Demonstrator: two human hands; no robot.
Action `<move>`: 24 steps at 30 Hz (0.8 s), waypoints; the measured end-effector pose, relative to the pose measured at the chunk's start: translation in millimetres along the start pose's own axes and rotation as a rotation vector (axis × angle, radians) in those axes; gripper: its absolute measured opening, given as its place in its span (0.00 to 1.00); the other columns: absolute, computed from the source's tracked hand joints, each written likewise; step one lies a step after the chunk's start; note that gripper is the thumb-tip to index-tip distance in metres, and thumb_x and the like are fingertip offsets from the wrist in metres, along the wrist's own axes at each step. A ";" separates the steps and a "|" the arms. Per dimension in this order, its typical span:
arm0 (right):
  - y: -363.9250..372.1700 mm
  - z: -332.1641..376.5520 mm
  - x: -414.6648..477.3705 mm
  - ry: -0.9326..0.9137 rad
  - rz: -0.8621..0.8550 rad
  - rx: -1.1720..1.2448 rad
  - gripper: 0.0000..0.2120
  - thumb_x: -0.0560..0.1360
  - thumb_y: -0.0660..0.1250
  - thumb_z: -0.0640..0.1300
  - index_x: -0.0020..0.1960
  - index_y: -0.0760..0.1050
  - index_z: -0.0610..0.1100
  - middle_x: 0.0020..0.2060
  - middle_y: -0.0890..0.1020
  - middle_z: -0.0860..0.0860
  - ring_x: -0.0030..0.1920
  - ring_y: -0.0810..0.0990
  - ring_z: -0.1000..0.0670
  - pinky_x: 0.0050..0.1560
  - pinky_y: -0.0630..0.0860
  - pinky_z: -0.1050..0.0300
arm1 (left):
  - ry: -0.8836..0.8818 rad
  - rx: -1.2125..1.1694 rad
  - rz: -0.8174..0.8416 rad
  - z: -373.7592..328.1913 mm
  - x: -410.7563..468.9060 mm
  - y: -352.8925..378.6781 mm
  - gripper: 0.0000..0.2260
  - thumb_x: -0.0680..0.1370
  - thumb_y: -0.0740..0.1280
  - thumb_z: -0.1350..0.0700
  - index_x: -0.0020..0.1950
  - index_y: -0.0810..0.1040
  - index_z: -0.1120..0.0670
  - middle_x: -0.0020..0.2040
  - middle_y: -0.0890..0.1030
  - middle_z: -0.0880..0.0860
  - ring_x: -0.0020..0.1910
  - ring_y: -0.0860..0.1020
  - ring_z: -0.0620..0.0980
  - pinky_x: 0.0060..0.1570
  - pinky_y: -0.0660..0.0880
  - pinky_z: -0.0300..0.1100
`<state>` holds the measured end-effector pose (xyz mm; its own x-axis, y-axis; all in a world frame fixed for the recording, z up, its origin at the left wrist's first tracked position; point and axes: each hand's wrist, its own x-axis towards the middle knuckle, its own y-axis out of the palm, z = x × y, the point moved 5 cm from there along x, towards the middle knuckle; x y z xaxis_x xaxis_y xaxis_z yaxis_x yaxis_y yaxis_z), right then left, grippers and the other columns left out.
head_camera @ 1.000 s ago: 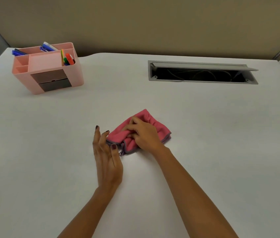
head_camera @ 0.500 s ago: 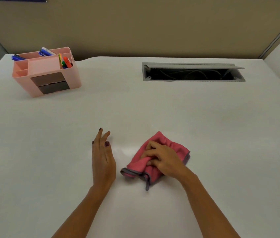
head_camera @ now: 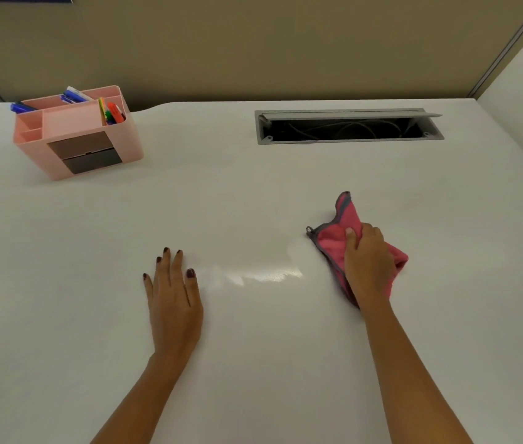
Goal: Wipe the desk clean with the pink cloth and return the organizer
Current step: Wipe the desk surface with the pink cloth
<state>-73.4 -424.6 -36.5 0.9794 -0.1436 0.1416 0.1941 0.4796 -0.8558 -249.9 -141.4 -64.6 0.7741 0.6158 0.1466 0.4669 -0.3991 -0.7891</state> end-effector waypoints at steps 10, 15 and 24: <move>49.6 99.2 -81.8 -0.236 0.191 0.110 0.16 0.81 0.55 0.49 0.58 0.72 0.39 0.52 0.78 0.44 0.49 0.78 0.41 0.47 0.74 0.49 | -0.012 -0.189 -0.017 -2.0 -6.7 -7.3 0.24 0.81 0.45 0.49 0.73 0.64 0.55 0.74 0.67 0.51 0.75 0.61 0.46 0.77 0.46 0.46; 66.4 138.9 -120.9 -0.361 0.474 0.331 0.14 0.80 0.57 0.50 0.52 0.74 0.41 0.48 0.79 0.46 0.47 0.77 0.45 0.49 0.74 0.49 | -0.017 -0.249 -0.021 1.8 -6.8 -6.6 0.25 0.81 0.42 0.47 0.73 0.63 0.54 0.73 0.68 0.51 0.71 0.60 0.36 0.77 0.46 0.44; -32.5 55.1 -46.3 0.049 -0.194 0.332 0.11 0.79 0.60 0.44 0.52 0.75 0.36 0.47 0.81 0.39 0.47 0.78 0.40 0.47 0.70 0.51 | 0.019 -0.103 -0.014 -1.0 -6.5 -7.1 0.23 0.81 0.45 0.49 0.72 0.64 0.56 0.73 0.68 0.53 0.74 0.62 0.49 0.77 0.48 0.47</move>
<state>-122.1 -385.8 12.1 0.9207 -0.2965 0.2538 0.3903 0.6924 -0.6069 -257.8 -143.2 -59.4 0.7746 0.6093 0.1693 0.5187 -0.4591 -0.7213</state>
